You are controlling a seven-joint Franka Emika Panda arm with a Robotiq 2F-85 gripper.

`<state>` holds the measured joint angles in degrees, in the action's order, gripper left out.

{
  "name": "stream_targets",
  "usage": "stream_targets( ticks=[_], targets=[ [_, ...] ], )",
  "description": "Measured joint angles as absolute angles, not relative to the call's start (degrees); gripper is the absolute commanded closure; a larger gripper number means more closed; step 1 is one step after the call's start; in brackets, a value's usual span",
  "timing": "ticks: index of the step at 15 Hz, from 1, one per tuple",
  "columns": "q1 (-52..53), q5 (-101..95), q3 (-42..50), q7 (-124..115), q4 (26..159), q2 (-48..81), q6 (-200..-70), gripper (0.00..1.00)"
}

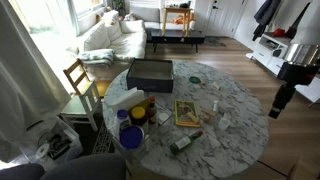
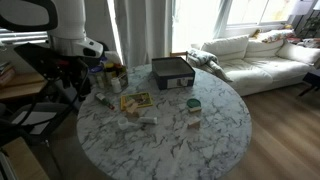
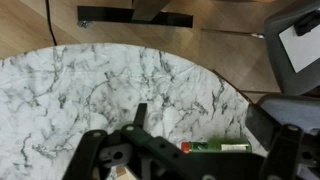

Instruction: Lift the green bottle upright and then put it in the transparent box

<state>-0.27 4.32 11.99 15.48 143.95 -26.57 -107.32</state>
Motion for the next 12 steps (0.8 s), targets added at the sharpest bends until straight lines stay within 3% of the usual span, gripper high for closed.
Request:
stream_targets(
  ticks=[7,12],
  targets=[
    [-0.5,6.3,11.2,12.4,144.0,-26.1,-107.8,0.00],
    [-0.6,12.3,6.5,-2.4,144.8,-19.2,-118.6,0.00]
  ],
)
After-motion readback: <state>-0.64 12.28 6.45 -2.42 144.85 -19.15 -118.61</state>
